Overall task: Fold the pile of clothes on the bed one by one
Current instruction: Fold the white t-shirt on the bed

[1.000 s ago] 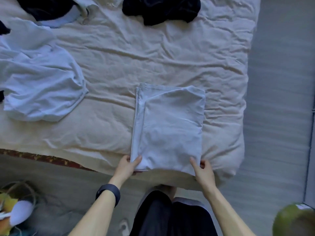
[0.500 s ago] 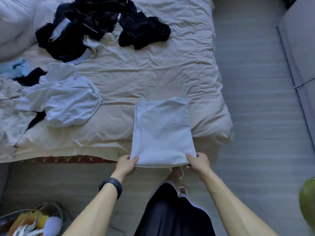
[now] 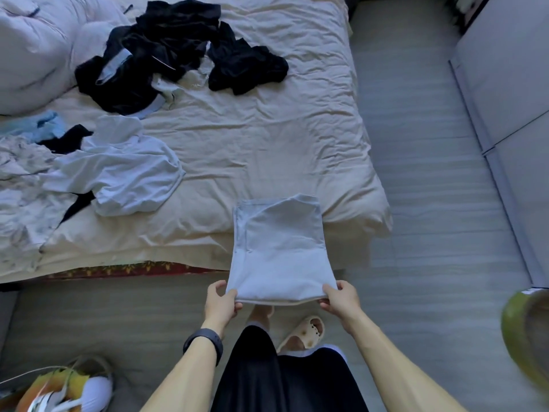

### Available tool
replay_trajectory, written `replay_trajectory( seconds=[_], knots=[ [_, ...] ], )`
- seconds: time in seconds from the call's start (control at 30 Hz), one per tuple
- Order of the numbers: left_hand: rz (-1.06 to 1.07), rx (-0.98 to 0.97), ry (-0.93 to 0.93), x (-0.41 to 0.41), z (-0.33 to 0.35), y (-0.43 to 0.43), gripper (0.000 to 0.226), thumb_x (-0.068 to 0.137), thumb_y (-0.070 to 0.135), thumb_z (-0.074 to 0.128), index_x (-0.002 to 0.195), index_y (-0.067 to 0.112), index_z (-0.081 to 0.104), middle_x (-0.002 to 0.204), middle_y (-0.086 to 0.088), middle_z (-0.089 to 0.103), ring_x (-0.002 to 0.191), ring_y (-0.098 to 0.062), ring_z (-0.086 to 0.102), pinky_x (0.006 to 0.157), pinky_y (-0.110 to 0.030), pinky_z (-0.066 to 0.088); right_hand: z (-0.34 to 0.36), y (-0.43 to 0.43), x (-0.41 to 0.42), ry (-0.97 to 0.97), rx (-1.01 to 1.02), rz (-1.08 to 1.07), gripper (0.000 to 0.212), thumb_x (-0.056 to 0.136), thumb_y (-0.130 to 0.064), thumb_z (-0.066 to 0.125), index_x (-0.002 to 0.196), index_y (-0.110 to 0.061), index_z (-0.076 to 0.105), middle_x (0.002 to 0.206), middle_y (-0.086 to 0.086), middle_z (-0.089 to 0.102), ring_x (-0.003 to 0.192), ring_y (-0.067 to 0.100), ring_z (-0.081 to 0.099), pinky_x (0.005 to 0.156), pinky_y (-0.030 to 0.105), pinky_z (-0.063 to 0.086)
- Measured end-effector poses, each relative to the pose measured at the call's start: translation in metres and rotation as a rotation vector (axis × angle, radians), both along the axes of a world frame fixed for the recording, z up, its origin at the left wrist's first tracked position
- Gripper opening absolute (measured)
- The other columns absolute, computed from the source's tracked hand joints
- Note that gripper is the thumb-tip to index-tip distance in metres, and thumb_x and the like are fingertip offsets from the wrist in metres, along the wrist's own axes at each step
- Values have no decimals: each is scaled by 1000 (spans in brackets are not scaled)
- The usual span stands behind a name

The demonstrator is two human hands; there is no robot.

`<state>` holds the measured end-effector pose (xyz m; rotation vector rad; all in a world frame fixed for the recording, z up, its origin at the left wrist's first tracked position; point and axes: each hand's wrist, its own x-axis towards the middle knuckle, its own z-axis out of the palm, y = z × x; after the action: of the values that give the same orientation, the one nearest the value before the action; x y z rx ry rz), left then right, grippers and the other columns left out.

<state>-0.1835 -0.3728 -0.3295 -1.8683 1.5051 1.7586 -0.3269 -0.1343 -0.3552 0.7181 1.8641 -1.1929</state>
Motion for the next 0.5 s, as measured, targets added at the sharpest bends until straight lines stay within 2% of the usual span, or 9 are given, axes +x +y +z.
replay_trajectory(
  seconds=[0.07,0.13,0.17,0.27,0.4,0.43,0.5],
  knots=[
    [-20,-9,39,1,6,-1,32,97,8,53,120,30,50,98,-13,67,61,-19,60,57,-31,49,1,0,4,33,-18,-27,13,94,-12,58,106,-17,56,116,11,63,90,30,71,66,32,59],
    [-58,-13,70,-3,11,-4,29,97,7,52,115,29,57,93,-10,66,63,-18,60,54,-29,47,2,-3,4,60,-45,-41,24,94,-10,55,115,-23,55,118,5,61,97,33,70,66,31,59],
    [-63,-5,83,-6,11,-8,27,98,7,51,113,27,60,91,-8,65,63,-18,60,54,-27,46,3,-5,1,64,-49,-50,23,95,-9,54,113,-23,57,119,5,61,96,32,70,65,31,59],
    [-60,39,98,-20,11,-24,23,95,9,54,111,23,66,95,-6,67,66,-18,63,58,-28,44,6,-12,-15,17,-127,-130,13,97,-7,56,106,-13,62,115,13,66,96,31,70,65,31,57],
    [-230,80,136,-48,2,-54,39,84,-2,64,118,18,63,102,-5,74,83,-15,67,64,-24,44,10,-27,-53,6,-233,-87,30,89,14,55,112,-6,58,100,17,71,94,31,70,77,31,55],
    [-292,33,143,-56,-4,-62,38,82,1,69,117,15,63,103,-4,75,89,-16,69,67,-23,48,7,-31,-66,30,-197,-43,32,87,17,56,112,-3,60,97,16,71,91,29,69,77,31,54],
    [-422,-118,108,-75,-16,-80,36,78,26,77,111,16,68,95,0,76,93,-18,71,74,-24,51,-5,-40,-90,105,-125,71,21,89,11,63,107,0,65,91,16,71,79,22,69,67,25,54]
  ],
)
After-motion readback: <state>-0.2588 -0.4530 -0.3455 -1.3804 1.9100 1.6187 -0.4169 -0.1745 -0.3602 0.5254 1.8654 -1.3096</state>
